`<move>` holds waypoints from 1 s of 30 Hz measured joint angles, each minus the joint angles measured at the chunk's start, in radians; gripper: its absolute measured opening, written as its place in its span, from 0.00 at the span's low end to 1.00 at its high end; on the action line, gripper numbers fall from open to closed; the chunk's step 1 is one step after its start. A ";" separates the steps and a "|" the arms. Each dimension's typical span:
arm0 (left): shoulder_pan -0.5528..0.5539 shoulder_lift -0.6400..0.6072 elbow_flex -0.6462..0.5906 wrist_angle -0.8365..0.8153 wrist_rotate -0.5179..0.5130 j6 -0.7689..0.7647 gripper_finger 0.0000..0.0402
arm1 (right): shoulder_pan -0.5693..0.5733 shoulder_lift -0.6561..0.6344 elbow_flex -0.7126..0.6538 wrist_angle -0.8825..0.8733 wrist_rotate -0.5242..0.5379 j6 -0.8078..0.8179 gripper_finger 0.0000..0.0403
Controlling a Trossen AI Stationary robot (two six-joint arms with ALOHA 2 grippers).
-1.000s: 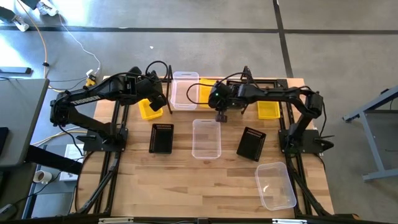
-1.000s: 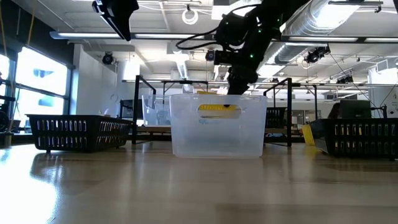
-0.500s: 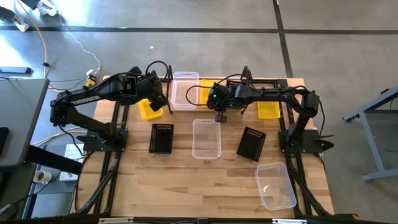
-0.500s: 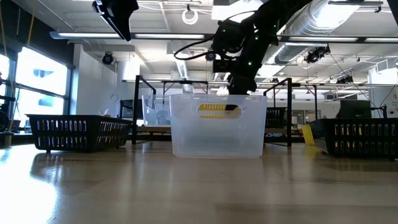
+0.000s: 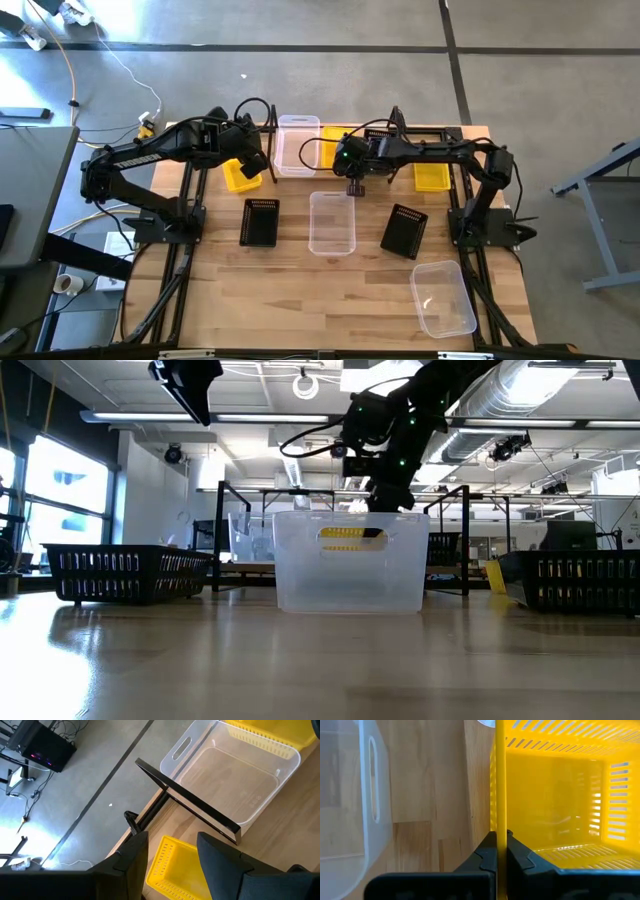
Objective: Stack baskets on shelf by color
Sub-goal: Put the bottom yellow bin on the shelf
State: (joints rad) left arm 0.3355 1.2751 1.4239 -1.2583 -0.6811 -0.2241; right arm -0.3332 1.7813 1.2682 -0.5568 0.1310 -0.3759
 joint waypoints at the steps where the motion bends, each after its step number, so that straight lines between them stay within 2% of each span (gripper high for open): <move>1: 0.000 0.000 0.000 0.000 0.000 0.000 0.39 | 0.000 0.000 0.000 0.000 0.000 0.000 0.00; 25: 0.000 0.000 0.000 0.000 0.000 0.000 0.39 | 0.000 0.000 0.000 0.000 -0.001 0.000 0.00; 30: 0.000 0.000 0.000 0.000 0.000 -0.007 0.39 | 0.000 0.000 0.000 0.000 0.000 0.000 0.06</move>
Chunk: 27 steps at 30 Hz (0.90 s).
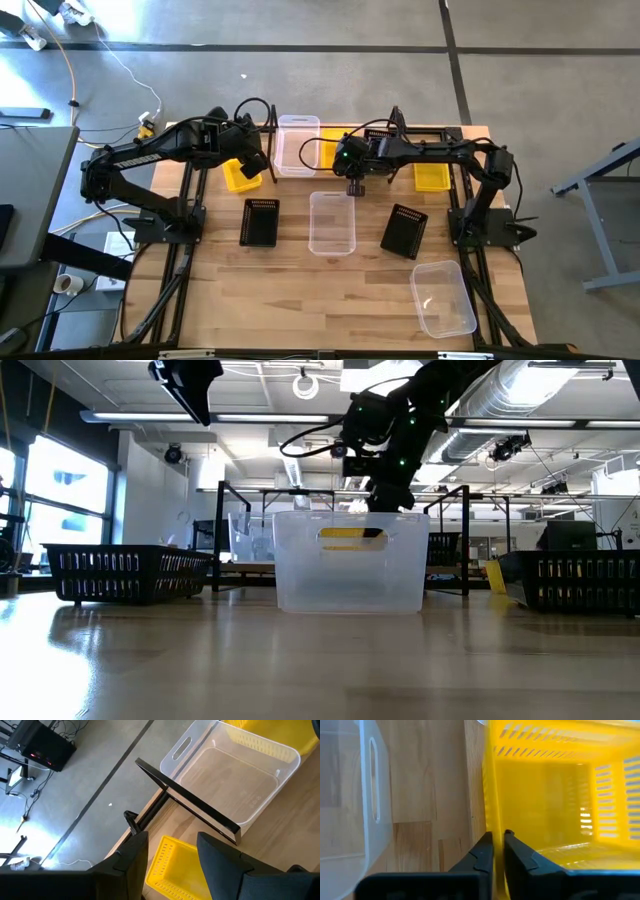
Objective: Stack baskets on shelf by color
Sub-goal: Put the bottom yellow bin on the shelf, then stack the right black bin on the black bin on the shelf
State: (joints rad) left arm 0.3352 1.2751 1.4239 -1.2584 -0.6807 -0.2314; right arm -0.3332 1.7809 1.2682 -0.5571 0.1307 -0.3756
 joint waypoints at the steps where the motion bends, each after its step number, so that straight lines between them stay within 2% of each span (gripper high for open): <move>1: 0.000 0.000 0.000 0.000 0.000 0.000 0.39 | 0.000 0.000 0.000 0.000 0.000 0.000 0.08; 7: 0.000 0.000 0.000 0.000 0.000 0.000 0.39 | 0.000 -0.001 0.000 0.000 0.004 0.002 0.17; 19: 0.000 0.000 0.000 0.000 0.000 0.000 0.39 | 0.011 -0.070 0.000 -0.009 0.003 0.109 0.17; 27: 0.000 0.000 0.000 0.001 0.003 0.000 0.39 | 0.076 -0.127 0.001 -0.057 0.015 0.230 0.17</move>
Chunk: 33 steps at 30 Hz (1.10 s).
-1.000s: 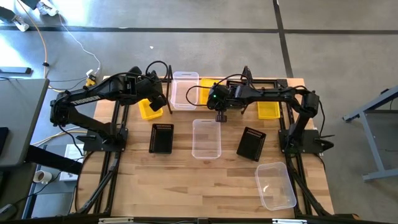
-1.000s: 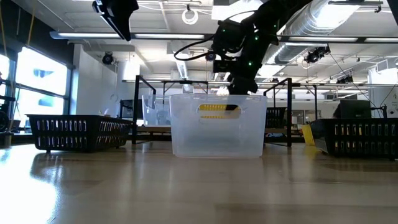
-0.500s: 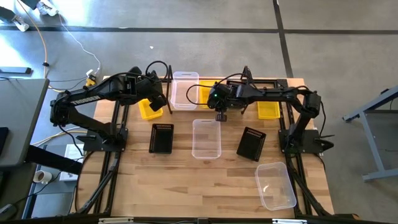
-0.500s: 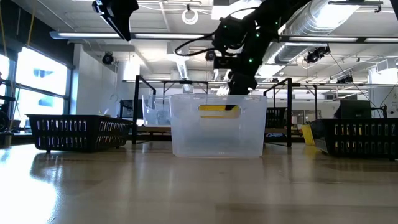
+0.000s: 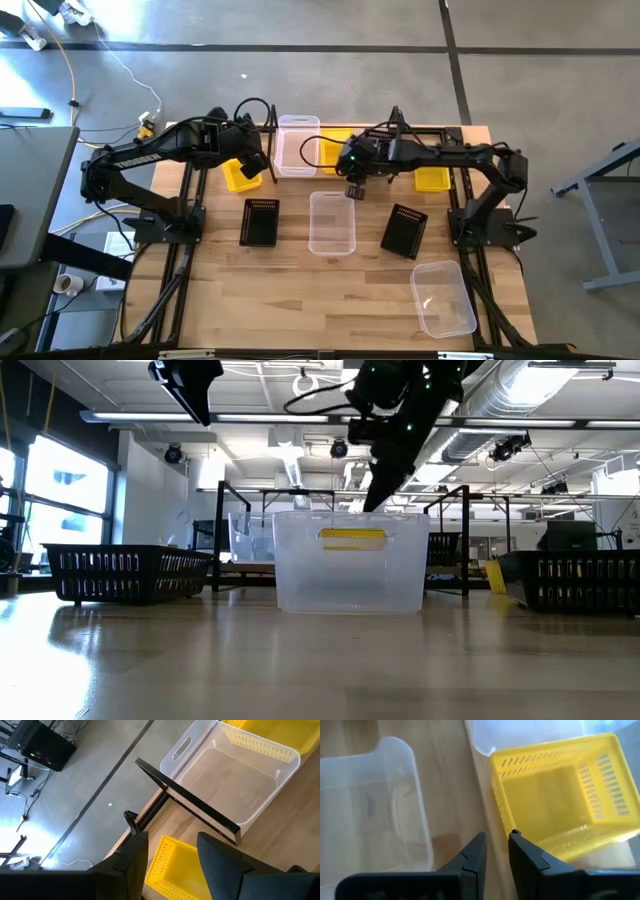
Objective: Stack baskets on shelf by color
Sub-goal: Stack the right black bin on the black bin on the shelf
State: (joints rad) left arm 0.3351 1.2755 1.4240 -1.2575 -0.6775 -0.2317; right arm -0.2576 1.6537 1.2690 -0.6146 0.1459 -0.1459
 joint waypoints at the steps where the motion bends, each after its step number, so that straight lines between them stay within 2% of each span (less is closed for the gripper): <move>1: 0.000 0.000 0.000 0.000 0.004 0.000 0.39 | 0.011 -0.011 0.000 -0.014 0.005 0.022 0.17; 13: 0.000 0.000 0.000 0.003 0.056 0.000 0.39 | 0.132 -0.171 0.000 -0.134 -0.005 0.408 0.17; 17: 0.000 0.000 0.000 0.003 0.128 0.000 0.39 | 0.180 -0.203 0.000 -0.204 -0.037 0.519 0.17; 24: -0.002 0.000 0.000 0.002 0.231 0.000 0.39 | 0.287 -0.205 0.000 -0.356 -0.150 0.691 0.17; 33: -0.002 0.000 0.000 0.002 0.303 0.000 0.39 | 0.446 -0.202 0.000 -0.443 -0.208 0.835 0.17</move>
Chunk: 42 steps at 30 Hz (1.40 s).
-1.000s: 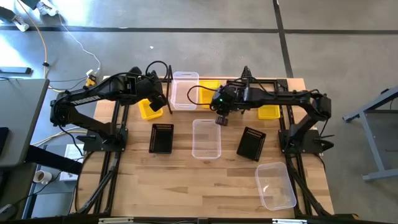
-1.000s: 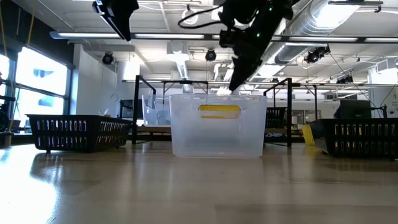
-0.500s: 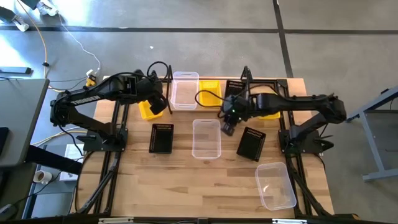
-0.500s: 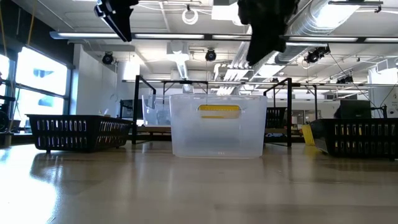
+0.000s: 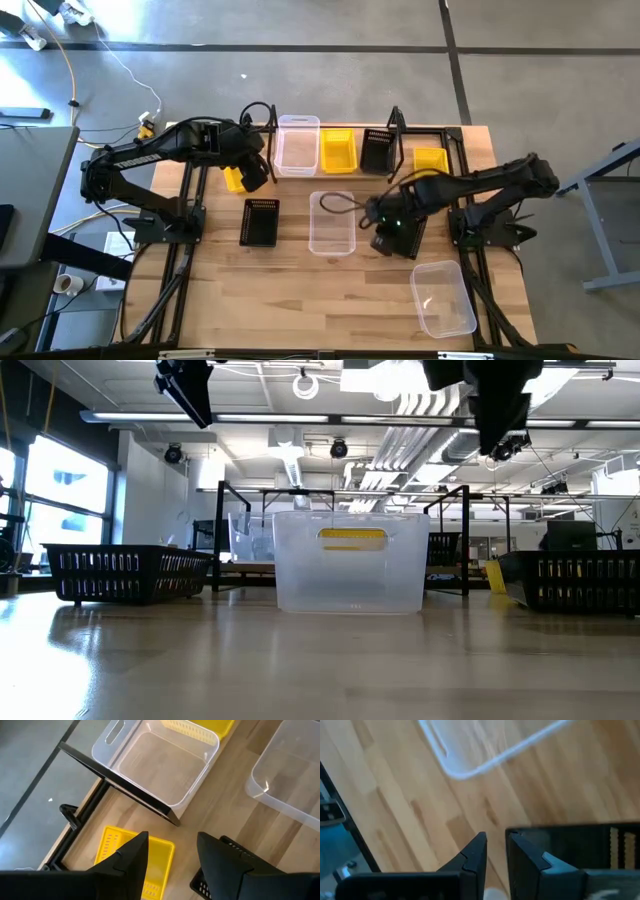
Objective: Stack baskets on shelf by color
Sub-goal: Stack the right black bin on the black bin on the shelf
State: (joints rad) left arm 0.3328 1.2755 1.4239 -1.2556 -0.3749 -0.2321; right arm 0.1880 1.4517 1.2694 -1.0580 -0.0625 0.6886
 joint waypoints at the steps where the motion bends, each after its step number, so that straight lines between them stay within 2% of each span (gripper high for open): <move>1: 0.000 0.000 0.000 0.000 0.000 0.000 0.39 | 0.018 0.000 0.000 -0.017 0.000 0.012 0.17; 7: 0.000 0.000 0.000 0.000 0.000 0.016 0.39 | 0.121 0.000 -0.002 -0.090 0.001 0.109 0.23; 13: 0.000 0.000 0.000 0.000 0.000 0.019 0.39 | 0.204 0.000 -0.080 -0.036 0.010 0.160 0.30; 21: 0.000 0.000 0.000 0.000 -0.001 0.026 0.39 | 0.245 0.001 -0.232 0.121 0.112 0.186 0.31; 26: 0.000 0.000 0.000 0.000 -0.002 0.026 0.39 | 0.245 0.001 -0.304 0.190 0.115 0.179 0.31; 38: 0.000 0.000 0.000 0.000 -0.002 0.027 0.39 | 0.244 0.001 -0.468 0.326 0.098 0.282 0.30; 42: 0.001 0.000 0.000 0.001 -0.005 0.027 0.39 | 0.243 0.002 -0.490 0.333 0.072 0.307 0.23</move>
State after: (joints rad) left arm 0.3336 1.2755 1.4239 -1.2549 -0.3794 -0.2054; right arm 0.4313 1.4532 0.7797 -0.7253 0.0099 0.9959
